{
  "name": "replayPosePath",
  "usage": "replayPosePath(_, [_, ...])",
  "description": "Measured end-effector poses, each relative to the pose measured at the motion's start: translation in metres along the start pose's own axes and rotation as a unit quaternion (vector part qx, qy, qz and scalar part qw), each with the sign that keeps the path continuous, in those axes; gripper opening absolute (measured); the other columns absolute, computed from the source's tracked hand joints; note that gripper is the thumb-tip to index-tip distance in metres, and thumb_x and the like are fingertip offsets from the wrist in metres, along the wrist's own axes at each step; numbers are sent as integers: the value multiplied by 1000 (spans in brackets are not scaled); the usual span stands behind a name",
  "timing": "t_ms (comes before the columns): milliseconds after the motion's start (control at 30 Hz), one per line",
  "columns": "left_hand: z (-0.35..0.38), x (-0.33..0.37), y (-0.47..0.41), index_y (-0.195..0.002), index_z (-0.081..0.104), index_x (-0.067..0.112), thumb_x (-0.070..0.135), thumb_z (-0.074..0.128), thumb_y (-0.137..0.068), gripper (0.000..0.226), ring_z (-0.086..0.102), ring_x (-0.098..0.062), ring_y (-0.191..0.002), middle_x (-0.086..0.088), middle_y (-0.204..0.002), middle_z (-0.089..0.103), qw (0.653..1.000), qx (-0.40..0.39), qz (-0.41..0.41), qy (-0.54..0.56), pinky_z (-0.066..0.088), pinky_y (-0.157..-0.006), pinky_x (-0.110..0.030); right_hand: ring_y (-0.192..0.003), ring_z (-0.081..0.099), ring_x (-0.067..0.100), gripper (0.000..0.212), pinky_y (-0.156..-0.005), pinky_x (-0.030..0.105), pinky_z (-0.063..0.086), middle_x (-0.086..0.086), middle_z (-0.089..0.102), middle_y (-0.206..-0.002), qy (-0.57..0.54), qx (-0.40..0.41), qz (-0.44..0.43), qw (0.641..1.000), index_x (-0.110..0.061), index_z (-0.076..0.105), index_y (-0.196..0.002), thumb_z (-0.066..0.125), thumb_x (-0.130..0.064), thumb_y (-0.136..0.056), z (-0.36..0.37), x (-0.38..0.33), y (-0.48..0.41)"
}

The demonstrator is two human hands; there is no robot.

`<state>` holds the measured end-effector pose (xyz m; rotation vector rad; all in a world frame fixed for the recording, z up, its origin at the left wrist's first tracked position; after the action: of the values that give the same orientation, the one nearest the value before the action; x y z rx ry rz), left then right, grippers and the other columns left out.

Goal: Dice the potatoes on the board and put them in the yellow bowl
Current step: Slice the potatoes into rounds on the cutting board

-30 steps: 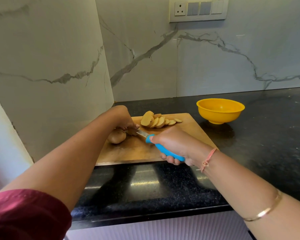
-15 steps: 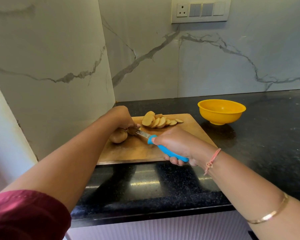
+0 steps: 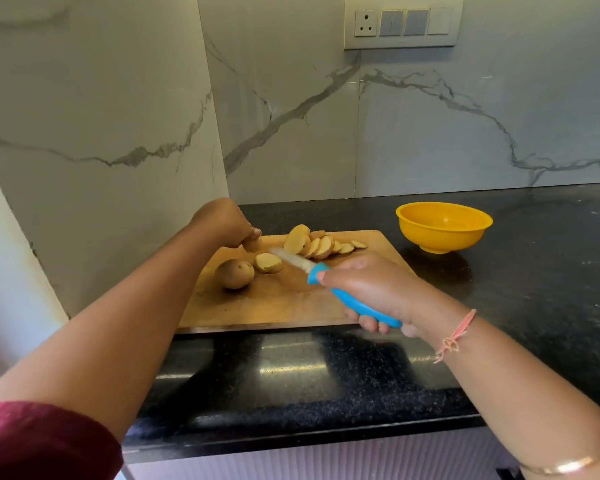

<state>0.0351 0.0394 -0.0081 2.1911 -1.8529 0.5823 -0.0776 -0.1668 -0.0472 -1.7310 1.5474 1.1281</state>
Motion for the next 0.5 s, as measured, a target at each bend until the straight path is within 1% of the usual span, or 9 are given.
replayPosePath(67, [6, 0, 5, -112, 68, 4, 29, 66, -89, 34, 63, -25, -100, -13, -107, 68, 997, -62, -8, 35, 51, -94, -38, -30, 39, 6, 26, -33, 14, 30, 3, 51, -58, -7, 53, -17, 998, -21, 57, -110, 50, -40, -94, -11, -2, -5])
replayPosePath(100, [10, 1, 8, -114, 66, 4, 28, 64, -90, 34, 62, -25, -102, -12, -110, 67, 996, -85, -6, 29, 50, -95, -38, -30, 39, 6, 25, -33, 14, 30, 3, 51, -57, -16, 77, -25, 997, -19, 59, -106, 51, -39, -94, -17, -3, -7])
replayPosePath(167, [16, 4, 11, -122, 64, 8, 28, 63, -91, 37, 60, -25, -105, -10, -115, 65, 996, -91, 12, -12, 50, -93, -35, -30, 41, 8, 23, -33, 14, 31, 4, 51, -56, -30, 112, -34, 993, -17, 60, -99, 52, -38, -94, -26, -3, -12])
replayPosePath(233, [18, 7, 12, -134, 55, 13, 33, 63, -90, 48, 57, -25, -111, -8, -127, 60, 995, -79, 37, -50, 47, -89, -32, -33, 43, 9, 22, -33, 14, 32, 4, 52, -57, -27, 134, -34, 990, -18, 59, -101, 51, -38, -94, -33, -2, -16])
replayPosePath(300, [22, 10, 13, -141, 44, 18, 40, 68, -85, 65, 51, -26, -120, -6, -138, 51, 990, -110, 49, -67, 44, -91, -32, -36, 45, 10, 24, -33, 14, 33, 5, 53, -59, -16, 149, -34, 988, -18, 59, -104, 50, -38, -95, -39, 1, -19])
replayPosePath(333, [24, 10, 14, -143, 43, 19, 41, 71, -82, 71, 49, -27, -122, -5, -140, 48, 987, -133, 52, -76, 42, -92, -32, -37, 45, 11, 25, -33, 15, 33, 5, 54, -60, -10, 157, -36, 987, -16, 58, -103, 49, -38, -96, -43, 3, -21])
replayPosePath(400, [28, 14, 16, -141, 46, 17, 40, 75, -78, 73, 48, -27, -122, -5, -138, 50, 980, -162, 60, -103, 41, -92, -32, -39, 47, 13, 25, -34, 16, 35, 6, 54, -60, 5, 174, -31, 984, -13, 57, -98, 48, -37, -96, -50, 9, -25])
replayPosePath(500, [29, 18, 14, -130, 58, 13, 37, 75, -78, 60, 55, -24, -111, -5, -125, 61, 979, -153, 71, -115, 46, -90, -31, -45, 51, 16, 26, -42, 21, 40, 7, 56, -61, 10, 179, 6, 984, -8, 54, -95, 47, -33, -97, -55, 22, -33])
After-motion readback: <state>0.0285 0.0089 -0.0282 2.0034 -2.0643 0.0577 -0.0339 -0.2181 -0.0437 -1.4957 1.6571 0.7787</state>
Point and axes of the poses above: each hand's wrist, its own y-axis away from the middle knuckle, its own z-axis out of the palm, x = y × z, the point moved 5 cm from there along -y, towards the middle knuckle
